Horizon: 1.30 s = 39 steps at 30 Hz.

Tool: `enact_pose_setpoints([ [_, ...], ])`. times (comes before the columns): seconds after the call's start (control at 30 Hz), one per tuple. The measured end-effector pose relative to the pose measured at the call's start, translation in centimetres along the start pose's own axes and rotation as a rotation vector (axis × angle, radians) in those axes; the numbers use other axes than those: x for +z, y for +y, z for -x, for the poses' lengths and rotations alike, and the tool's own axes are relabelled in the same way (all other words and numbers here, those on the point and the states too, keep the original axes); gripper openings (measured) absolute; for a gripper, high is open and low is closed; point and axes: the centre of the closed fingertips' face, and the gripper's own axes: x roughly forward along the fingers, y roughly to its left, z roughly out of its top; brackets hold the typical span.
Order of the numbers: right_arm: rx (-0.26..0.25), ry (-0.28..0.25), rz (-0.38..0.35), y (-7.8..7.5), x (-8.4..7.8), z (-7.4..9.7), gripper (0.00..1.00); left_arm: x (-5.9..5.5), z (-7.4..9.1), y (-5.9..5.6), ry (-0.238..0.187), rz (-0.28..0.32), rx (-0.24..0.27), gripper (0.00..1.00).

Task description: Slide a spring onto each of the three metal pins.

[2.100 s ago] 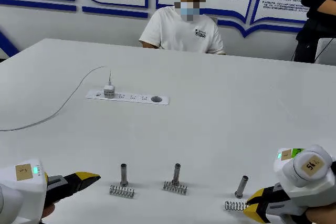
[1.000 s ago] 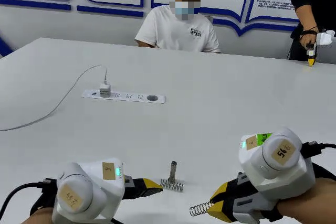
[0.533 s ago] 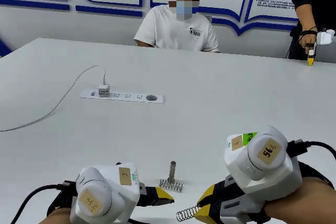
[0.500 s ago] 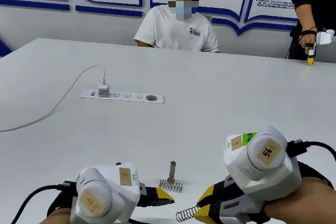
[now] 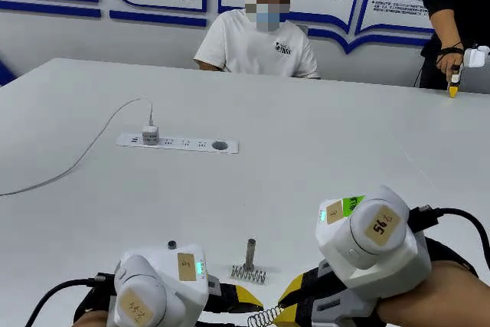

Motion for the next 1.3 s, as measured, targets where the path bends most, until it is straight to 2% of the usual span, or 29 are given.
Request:
enact_pose_setpoints([
  [0.13, 0.001, -0.003, 0.007, 0.1, 0.2, 0.0, 0.12, 0.2, 0.0, 0.0, -0.008, -0.009, 0.004, 0.13],
  [0.5, 0.001, -0.012, 0.010, 0.3, 0.6, 0.2, 0.12, 0.3, 0.2, 0.0, -0.011, -0.015, 0.011, 0.12],
  [1.3, -0.010, -0.083, 0.036, 0.5, 2.8, 0.2, 0.12, 1.0, 0.0, 0.0, -0.041, 0.002, 0.010, 0.12],
])
